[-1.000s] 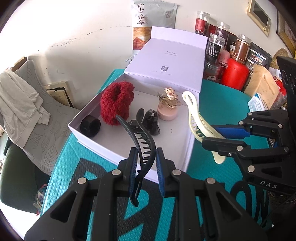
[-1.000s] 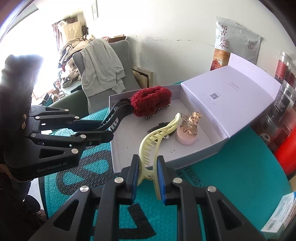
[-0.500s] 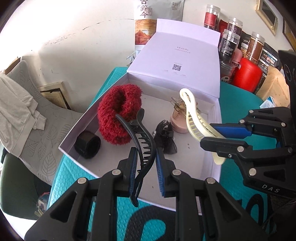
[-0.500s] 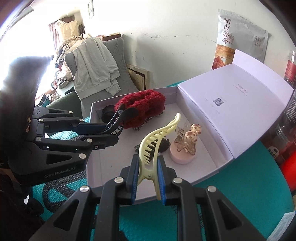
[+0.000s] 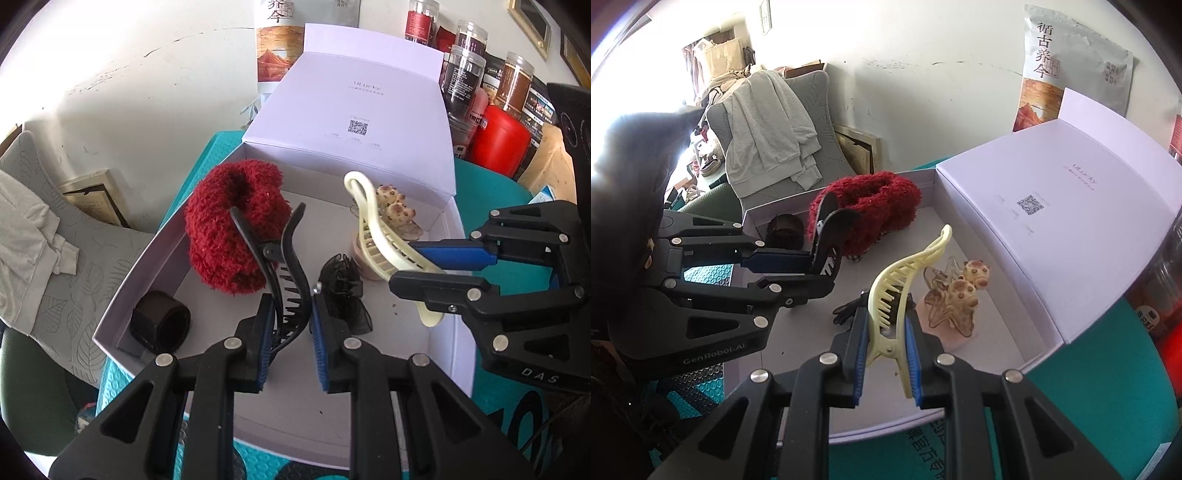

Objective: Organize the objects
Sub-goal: 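Carry the black and cream claw clips with both grippers into the box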

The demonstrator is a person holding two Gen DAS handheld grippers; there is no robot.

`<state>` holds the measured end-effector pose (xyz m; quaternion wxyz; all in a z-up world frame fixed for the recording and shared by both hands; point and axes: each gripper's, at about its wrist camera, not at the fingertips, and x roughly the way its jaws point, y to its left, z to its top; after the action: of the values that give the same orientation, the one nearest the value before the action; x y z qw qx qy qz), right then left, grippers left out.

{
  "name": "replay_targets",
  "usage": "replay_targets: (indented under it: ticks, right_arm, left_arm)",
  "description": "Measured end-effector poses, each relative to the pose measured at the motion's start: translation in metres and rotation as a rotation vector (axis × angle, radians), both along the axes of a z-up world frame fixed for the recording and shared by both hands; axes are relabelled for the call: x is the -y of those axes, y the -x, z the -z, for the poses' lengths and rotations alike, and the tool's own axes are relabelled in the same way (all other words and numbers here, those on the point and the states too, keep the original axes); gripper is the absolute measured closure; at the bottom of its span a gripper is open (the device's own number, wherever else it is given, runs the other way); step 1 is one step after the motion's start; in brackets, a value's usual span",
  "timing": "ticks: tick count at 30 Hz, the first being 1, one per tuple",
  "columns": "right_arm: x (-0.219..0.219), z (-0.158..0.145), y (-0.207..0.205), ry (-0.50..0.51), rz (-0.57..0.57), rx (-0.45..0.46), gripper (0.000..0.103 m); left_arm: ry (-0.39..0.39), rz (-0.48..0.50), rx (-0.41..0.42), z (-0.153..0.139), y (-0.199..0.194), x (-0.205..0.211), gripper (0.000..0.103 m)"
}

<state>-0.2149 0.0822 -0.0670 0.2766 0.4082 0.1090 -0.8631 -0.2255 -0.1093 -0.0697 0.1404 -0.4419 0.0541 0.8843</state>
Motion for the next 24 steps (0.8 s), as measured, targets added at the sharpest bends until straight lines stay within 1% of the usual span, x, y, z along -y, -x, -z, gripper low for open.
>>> replay_targets:
  ticks: [10, 20, 24]
  right_arm:
    - [0.003, 0.012, 0.016, 0.000, 0.013, 0.016, 0.085]
    - [0.003, 0.022, 0.027, -0.007, 0.024, 0.027, 0.085]
    - [0.004, 0.024, 0.030, -0.006, 0.022, 0.029, 0.085]
  left_arm:
    - [0.014, 0.025, 0.004, 0.011, 0.023, -0.001, 0.084]
    - [0.007, 0.053, 0.052, 0.029, 0.041, -0.005, 0.082]
    - [0.004, 0.054, 0.065, 0.030, 0.043, -0.003, 0.082]
